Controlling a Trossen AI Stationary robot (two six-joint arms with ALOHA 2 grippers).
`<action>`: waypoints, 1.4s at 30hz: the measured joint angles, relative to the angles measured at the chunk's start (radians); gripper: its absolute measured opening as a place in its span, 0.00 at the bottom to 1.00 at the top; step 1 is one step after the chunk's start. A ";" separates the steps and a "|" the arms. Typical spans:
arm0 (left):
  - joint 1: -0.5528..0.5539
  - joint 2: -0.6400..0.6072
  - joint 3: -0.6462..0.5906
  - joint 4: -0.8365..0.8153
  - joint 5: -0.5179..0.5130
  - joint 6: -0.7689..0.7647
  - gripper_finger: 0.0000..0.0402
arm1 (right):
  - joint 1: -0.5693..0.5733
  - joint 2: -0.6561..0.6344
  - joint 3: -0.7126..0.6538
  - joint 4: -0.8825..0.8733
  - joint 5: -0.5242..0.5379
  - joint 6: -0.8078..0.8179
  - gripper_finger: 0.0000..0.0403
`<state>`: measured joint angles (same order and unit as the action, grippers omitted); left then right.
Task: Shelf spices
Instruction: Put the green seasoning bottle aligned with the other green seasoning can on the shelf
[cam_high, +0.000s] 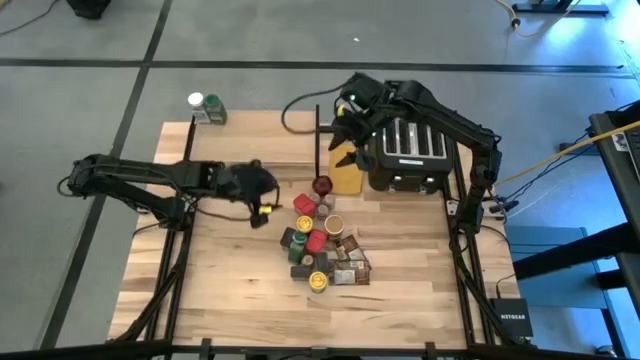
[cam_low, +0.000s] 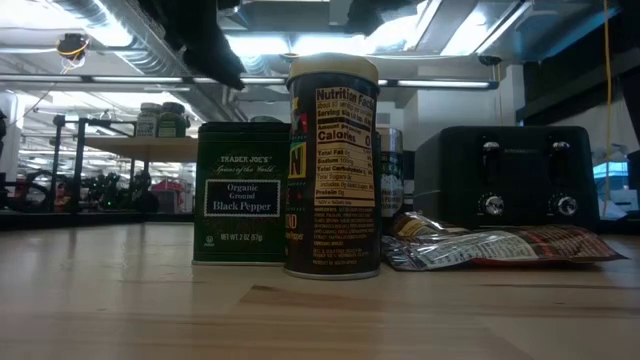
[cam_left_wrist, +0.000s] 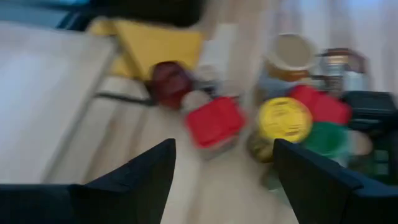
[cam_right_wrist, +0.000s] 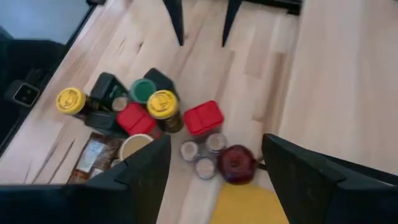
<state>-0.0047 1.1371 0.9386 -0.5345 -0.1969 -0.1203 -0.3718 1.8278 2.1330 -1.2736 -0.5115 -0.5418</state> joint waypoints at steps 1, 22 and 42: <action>-0.027 0.011 0.000 0.020 0.000 -0.005 0.65 | 0.021 0.000 0.000 -0.004 0.017 0.017 0.64; -0.293 0.250 -0.001 0.227 0.008 -0.075 0.65 | 0.556 -0.026 -0.002 -0.015 0.466 0.376 0.64; -0.302 0.318 -0.001 0.264 0.013 -0.055 0.65 | 0.854 -0.026 -0.002 0.017 0.749 0.547 0.64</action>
<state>-0.3068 1.4555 0.9379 -0.2701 -0.1842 -0.1749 0.4823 1.8023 2.1315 -1.2570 0.2373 0.0047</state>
